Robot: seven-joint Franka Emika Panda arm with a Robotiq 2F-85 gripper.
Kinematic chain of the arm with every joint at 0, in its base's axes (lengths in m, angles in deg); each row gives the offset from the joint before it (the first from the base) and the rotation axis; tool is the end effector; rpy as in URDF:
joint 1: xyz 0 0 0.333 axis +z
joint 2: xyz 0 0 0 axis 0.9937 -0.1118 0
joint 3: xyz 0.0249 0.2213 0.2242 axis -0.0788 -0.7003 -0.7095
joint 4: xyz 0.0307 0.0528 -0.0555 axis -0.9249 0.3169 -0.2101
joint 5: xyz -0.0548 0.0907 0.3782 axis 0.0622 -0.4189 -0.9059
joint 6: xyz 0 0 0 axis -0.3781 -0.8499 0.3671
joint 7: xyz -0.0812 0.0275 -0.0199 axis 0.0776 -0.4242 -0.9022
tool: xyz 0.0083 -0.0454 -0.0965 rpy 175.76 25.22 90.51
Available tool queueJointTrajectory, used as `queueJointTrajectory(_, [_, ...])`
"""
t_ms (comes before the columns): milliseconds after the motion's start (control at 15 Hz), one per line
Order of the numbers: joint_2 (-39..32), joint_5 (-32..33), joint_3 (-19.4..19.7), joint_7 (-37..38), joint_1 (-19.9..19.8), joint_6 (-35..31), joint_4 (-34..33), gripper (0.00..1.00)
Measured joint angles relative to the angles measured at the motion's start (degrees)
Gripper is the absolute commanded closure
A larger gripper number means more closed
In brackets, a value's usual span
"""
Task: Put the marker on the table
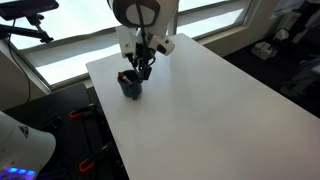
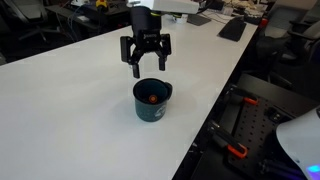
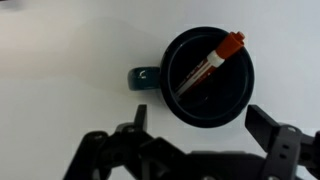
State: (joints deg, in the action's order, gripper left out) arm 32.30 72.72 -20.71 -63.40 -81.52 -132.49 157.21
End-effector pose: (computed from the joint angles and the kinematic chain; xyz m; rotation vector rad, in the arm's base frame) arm 0.4721 0.0521 0.2130 -2.9115 0.2975 0.4542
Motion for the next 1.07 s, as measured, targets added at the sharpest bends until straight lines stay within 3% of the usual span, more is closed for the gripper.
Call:
queueJointTrajectory(667, [-0.9,2.6,0.7,1.7,0.7,-2.1,-0.1,0.00])
queueJointTrajectory(1067, [-0.7,2.3,-2.0,6.3,3.6,-2.3,-1.7,0.01])
